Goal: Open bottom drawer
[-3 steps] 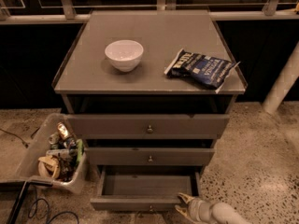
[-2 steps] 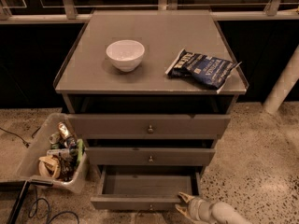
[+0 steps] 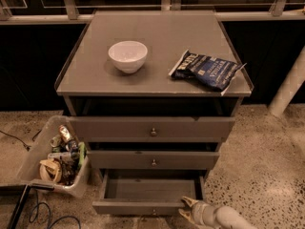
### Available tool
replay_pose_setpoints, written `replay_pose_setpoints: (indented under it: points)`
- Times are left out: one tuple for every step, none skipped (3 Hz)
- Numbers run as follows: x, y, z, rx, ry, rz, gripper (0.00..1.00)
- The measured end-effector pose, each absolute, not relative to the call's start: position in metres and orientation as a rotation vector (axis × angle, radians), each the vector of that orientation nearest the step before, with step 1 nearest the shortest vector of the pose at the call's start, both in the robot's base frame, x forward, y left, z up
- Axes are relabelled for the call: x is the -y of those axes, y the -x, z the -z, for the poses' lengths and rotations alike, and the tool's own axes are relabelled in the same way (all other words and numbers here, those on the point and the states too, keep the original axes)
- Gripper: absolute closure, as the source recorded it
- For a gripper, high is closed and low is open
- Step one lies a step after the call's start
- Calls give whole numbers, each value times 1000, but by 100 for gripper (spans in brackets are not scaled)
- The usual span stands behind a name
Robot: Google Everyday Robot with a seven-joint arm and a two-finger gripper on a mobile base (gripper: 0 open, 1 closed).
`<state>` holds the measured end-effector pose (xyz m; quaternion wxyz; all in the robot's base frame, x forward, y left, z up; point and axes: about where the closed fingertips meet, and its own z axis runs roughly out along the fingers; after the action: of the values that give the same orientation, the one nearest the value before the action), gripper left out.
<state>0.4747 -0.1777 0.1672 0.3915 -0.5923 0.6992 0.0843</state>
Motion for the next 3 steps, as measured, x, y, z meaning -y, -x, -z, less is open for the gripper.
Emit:
replay_pose_setpoints:
  points:
    - [178, -475, -167, -1776, 1504, -214, 35]
    - [178, -475, -167, -1776, 1504, -215, 38]
    - [177, -474, -165, -1776, 1507, -222, 61]
